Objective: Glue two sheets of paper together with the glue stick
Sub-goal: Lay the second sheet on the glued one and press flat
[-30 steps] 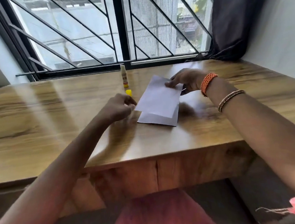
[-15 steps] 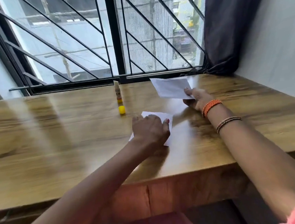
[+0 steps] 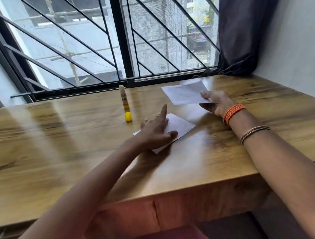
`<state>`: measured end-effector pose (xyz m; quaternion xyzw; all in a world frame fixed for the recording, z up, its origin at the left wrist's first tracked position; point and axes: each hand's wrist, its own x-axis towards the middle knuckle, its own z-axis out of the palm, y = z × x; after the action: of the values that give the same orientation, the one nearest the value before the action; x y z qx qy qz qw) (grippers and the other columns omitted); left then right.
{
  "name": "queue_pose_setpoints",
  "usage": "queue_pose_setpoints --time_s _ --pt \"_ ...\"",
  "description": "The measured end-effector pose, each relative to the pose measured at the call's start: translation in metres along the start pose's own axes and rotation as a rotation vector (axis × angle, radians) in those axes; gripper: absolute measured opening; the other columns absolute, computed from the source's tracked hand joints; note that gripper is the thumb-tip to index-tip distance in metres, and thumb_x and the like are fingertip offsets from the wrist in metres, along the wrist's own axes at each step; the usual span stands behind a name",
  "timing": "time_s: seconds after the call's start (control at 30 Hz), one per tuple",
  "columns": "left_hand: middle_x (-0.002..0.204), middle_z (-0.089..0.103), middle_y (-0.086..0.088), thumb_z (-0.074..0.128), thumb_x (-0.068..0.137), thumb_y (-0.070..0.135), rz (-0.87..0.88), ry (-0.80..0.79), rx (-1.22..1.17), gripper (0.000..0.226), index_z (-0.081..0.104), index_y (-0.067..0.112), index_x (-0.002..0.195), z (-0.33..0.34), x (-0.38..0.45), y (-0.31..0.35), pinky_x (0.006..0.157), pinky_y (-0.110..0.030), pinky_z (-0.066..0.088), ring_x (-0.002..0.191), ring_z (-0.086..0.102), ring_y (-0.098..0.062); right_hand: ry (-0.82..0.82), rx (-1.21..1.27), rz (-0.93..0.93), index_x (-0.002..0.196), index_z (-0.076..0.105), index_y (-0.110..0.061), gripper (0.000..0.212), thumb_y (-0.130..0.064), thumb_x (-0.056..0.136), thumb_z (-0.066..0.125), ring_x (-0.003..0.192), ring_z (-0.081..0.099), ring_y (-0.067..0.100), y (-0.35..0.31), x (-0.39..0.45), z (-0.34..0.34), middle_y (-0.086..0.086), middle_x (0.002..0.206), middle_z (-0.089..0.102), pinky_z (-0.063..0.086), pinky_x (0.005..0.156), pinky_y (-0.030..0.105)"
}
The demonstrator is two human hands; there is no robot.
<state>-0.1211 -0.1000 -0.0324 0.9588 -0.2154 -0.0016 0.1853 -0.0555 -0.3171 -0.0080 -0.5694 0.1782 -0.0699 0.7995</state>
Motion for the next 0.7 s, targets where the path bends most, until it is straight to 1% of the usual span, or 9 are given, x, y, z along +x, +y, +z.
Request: queue_pose_setpoints --time_s 0.1,0.13,0.23,0.3,0.37,0.43,0.5,0.6,0.7 --pt "0.156 0.015 0.005 0.052 0.088 0.045 0.087 -0.098 -0.041 0.087 -0.003 0.018 0.148 -0.009 0.000 -0.016 0.115 -0.049 0.001 0.145 0.011 -0.023 0.012 0.002 -0.024 0.075 0.057 -0.006 0.014 0.003 0.085 0.064 0.068 0.060 0.016 0.000 -0.005 -0.001 0.008 0.079 0.060 0.054 0.040 0.024" --pt "0.155 0.015 0.008 0.054 0.087 0.047 0.103 -0.112 -0.067 0.088 -0.003 0.020 0.148 -0.010 0.001 -0.021 0.116 -0.050 0.000 0.145 0.008 -0.022 0.019 -0.003 -0.035 0.075 0.057 -0.006 0.015 0.002 0.085 0.064 0.069 0.060 0.016 0.001 -0.007 -0.001 0.008 0.079 0.060 0.054 0.040 0.024" --pt "0.142 0.045 0.007 0.060 0.084 0.042 0.132 -0.058 -0.209 0.098 -0.013 0.023 0.146 -0.010 -0.002 -0.027 0.117 -0.048 0.009 0.144 0.016 -0.013 0.019 -0.026 -0.049 0.073 0.055 -0.006 0.017 0.002 0.085 0.063 0.070 0.057 0.016 0.003 -0.013 -0.001 0.006 0.078 0.057 0.053 0.037 0.025" --pt "0.128 0.060 0.002 0.062 0.084 0.039 0.136 0.115 -0.288 0.084 0.010 0.023 0.147 -0.014 -0.005 -0.027 0.112 -0.040 0.027 0.135 0.037 -0.014 0.020 -0.059 -0.048 0.075 0.054 -0.005 0.016 0.002 0.085 0.063 0.073 0.057 0.017 0.006 -0.017 0.000 0.006 0.081 0.057 0.052 0.035 0.025" --pt "0.109 0.069 0.000 0.061 0.085 0.031 0.130 0.327 -0.330 0.047 0.049 0.021 0.129 -0.025 -0.008 -0.030 0.098 -0.033 0.043 0.113 0.059 -0.018 0.002 -0.104 -0.051 0.082 0.056 -0.002 0.008 0.002 0.086 0.063 0.077 0.058 0.020 0.009 -0.021 0.002 0.010 0.088 0.058 0.053 0.037 0.027" --pt "0.092 0.070 0.000 0.057 0.084 0.014 0.093 0.463 -0.325 0.020 0.068 0.017 0.100 -0.036 -0.014 -0.035 0.081 -0.025 0.048 0.093 0.067 -0.019 -0.049 -0.154 -0.051 0.098 0.058 0.005 0.012 0.002 0.087 0.062 0.078 0.061 0.023 0.011 -0.026 0.004 0.015 0.096 0.060 0.057 0.046 0.032" --pt "0.085 0.071 -0.002 0.053 0.080 0.004 0.015 0.531 -0.312 0.023 0.072 0.014 0.087 -0.039 -0.024 -0.042 0.076 -0.023 0.046 0.087 0.067 -0.020 -0.146 -0.183 -0.015 0.092 0.060 0.004 0.006 0.001 0.087 0.062 0.069 0.064 0.020 0.012 -0.034 0.006 0.014 0.088 0.063 0.057 0.044 0.031" --pt "0.084 0.070 -0.009 0.051 0.081 0.005 -0.173 0.572 -0.299 0.023 0.073 0.011 0.087 -0.035 -0.040 -0.052 0.072 -0.024 0.042 0.085 0.064 -0.024 -0.261 -0.188 0.053 0.080 0.059 -0.002 0.007 0.001 0.086 0.063 0.059 0.068 0.015 0.012 -0.044 0.008 0.010 0.079 0.064 0.054 0.042 0.026" --pt "0.085 0.068 -0.011 0.055 0.082 0.012 -0.295 0.480 -0.303 0.019 0.071 0.011 0.090 -0.032 -0.048 -0.060 0.077 -0.029 0.047 0.090 0.063 -0.030 -0.308 -0.244 0.071 0.081 0.059 -0.002 0.007 0.001 0.085 0.063 0.059 0.068 0.014 0.013 -0.052 0.013 0.009 0.080 0.064 0.054 0.043 0.026"
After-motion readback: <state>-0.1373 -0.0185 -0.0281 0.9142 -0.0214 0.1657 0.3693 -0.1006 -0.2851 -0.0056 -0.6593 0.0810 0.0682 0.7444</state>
